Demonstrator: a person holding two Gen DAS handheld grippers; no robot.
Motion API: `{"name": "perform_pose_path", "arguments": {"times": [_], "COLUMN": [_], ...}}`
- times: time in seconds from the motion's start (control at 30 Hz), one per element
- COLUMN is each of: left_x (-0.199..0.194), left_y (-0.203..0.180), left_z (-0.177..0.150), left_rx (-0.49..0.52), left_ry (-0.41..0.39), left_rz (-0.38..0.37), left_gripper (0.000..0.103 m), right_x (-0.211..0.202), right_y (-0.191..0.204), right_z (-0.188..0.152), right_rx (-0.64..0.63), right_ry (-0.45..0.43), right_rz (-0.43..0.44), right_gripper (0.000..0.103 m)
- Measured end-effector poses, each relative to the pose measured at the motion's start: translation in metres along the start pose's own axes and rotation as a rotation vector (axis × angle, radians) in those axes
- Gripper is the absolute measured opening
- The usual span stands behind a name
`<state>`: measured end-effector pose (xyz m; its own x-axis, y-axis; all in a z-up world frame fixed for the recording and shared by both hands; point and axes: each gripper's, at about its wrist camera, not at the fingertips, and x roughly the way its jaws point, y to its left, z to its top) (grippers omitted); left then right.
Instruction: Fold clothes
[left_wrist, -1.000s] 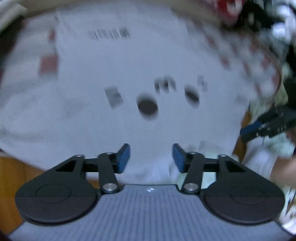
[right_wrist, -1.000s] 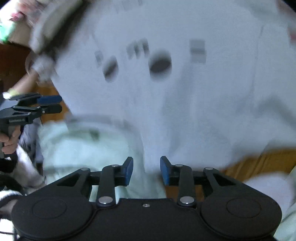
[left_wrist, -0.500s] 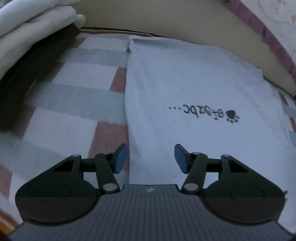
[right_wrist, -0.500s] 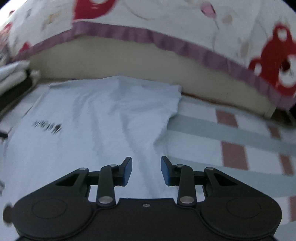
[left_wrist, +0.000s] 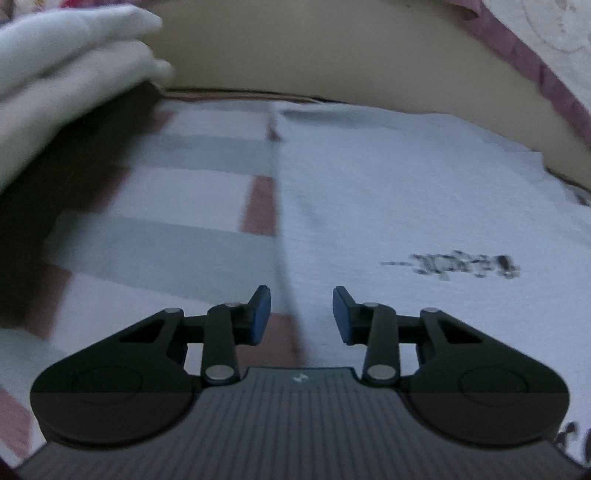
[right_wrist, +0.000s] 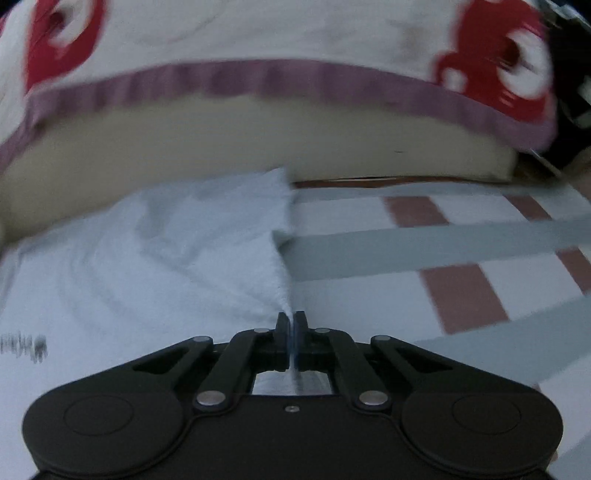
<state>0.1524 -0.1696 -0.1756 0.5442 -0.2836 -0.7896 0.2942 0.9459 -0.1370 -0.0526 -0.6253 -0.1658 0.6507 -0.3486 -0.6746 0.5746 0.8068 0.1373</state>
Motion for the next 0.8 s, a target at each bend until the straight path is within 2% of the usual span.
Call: {"name": "perform_pose_path", "arguments": {"times": [0.07,0.1,0.2,0.3,0.37,0.43,0.5,0.57,0.67,0.73,0.8], "left_x": [-0.001,0.000,0.001,0.001,0.002,0.003,0.002,0.002,0.002,0.003,0.006], "left_y": [0.006,0.016,0.047,0.063,0.060,0.047,0.032,0.024,0.018,0.017,0.013], "left_z": [-0.001,-0.001,-0.005,-0.004,-0.004,-0.006,-0.011,-0.013,-0.013,-0.013,-0.010], "left_rx": [-0.008,-0.055,-0.207,-0.279,-0.260,-0.204,-0.152,-0.137,-0.135,-0.150,-0.152], "left_ry": [-0.017,-0.005,0.012,0.035,0.054,0.064,0.074,0.064,0.049,0.041,0.038], "left_rz": [0.018,-0.006,-0.126,-0.247,-0.291,-0.311,-0.335,-0.327,-0.333,-0.345,-0.344], "left_gripper": [0.037,0.037,0.037,0.037,0.037,0.039,0.042,0.042,0.056,0.063,0.067], "right_x": [0.009,0.014,0.020,0.022,0.023,0.017,0.013,0.016,0.024,0.024,0.014], "right_y": [0.004,0.009,0.016,0.015,0.025,0.033,0.031,0.024,0.016,-0.003,-0.038], "right_z": [-0.004,-0.006,-0.005,-0.004,-0.008,-0.009,-0.007,-0.008,-0.010,-0.008,-0.005], "right_rx": [-0.037,-0.061,-0.049,-0.049,-0.198,-0.270,-0.242,-0.229,-0.260,-0.213,-0.044], "right_ry": [0.041,0.060,0.063,0.058,0.038,0.008,-0.027,-0.021,0.001,0.021,0.057], "right_rz": [-0.037,-0.058,-0.105,-0.109,-0.144,-0.188,-0.202,-0.235,-0.320,-0.355,-0.269], "right_gripper": [0.001,0.001,0.001,0.000,0.000,0.000,0.000,0.000,0.000,0.000,0.000]}}
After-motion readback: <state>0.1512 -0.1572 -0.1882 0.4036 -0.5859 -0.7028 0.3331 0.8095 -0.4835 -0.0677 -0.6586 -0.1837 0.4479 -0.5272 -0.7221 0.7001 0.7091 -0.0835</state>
